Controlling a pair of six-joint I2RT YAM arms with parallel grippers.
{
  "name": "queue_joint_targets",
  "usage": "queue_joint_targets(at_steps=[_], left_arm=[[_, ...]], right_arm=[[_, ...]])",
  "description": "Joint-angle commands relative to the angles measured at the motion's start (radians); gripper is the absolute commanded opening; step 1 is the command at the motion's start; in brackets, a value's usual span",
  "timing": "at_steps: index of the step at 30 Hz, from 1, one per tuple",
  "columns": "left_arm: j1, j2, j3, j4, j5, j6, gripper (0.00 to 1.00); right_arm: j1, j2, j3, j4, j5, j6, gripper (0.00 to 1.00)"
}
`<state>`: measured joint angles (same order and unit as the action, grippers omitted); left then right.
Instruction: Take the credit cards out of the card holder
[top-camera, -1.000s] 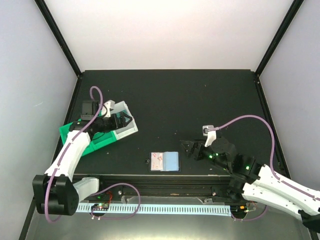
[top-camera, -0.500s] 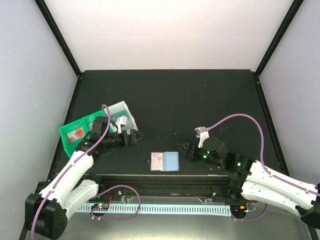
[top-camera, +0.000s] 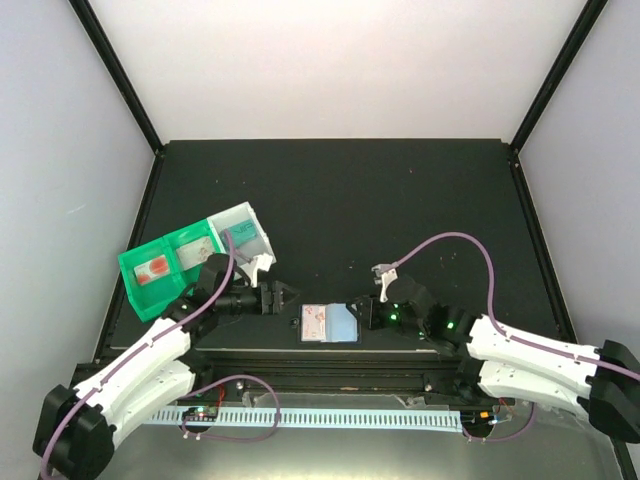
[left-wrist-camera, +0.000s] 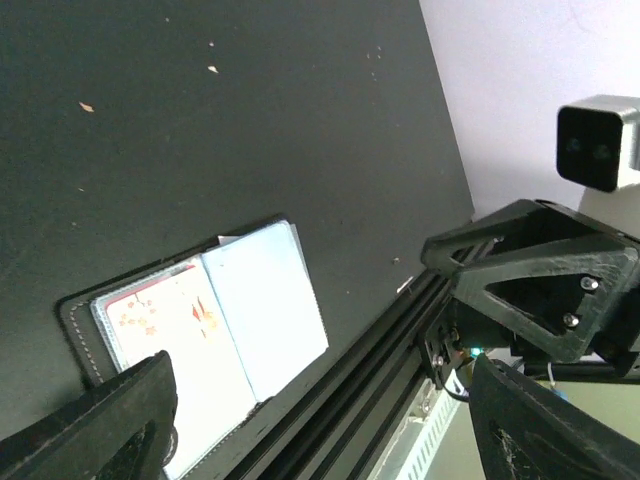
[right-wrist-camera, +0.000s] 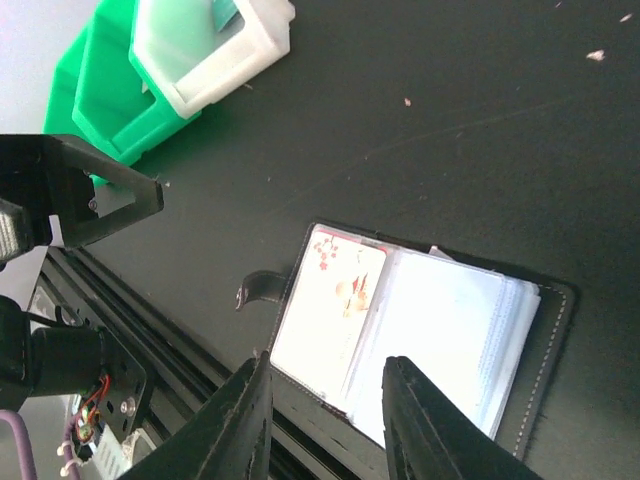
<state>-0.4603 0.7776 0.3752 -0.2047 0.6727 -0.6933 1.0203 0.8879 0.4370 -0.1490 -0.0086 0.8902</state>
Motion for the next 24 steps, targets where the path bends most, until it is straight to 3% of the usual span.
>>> queue_joint_targets(at_steps=[1,7,13,19,22,24], left_arm=[[-0.059,-0.002,-0.048,0.128,-0.042,-0.056,0.8],[-0.128,0.079,-0.06,0.195,-0.061,-0.063,0.77],[-0.165,0.198,-0.075,0.282,-0.06,-0.075,0.8],[-0.179,0.316,-0.073,0.325,-0.04,-0.074,0.79],[-0.185,0.352,-0.067,0.326,-0.033,-0.061,0.74],[-0.187,0.367,-0.076,0.325,-0.041,-0.055,0.64]], right_arm=[[0.001,0.074,0.015,0.094,-0.05,0.005,0.31],[0.001,0.204,0.021,0.18,-0.085,0.017,0.29],[0.001,0.344,0.027,0.252,-0.126,0.013,0.27],[0.001,0.464,0.04,0.23,-0.127,-0.031,0.23],[0.0,0.479,0.014,0.201,-0.067,-0.03,0.23],[-0.001,0.485,0.001,0.167,-0.032,-0.035,0.23]])
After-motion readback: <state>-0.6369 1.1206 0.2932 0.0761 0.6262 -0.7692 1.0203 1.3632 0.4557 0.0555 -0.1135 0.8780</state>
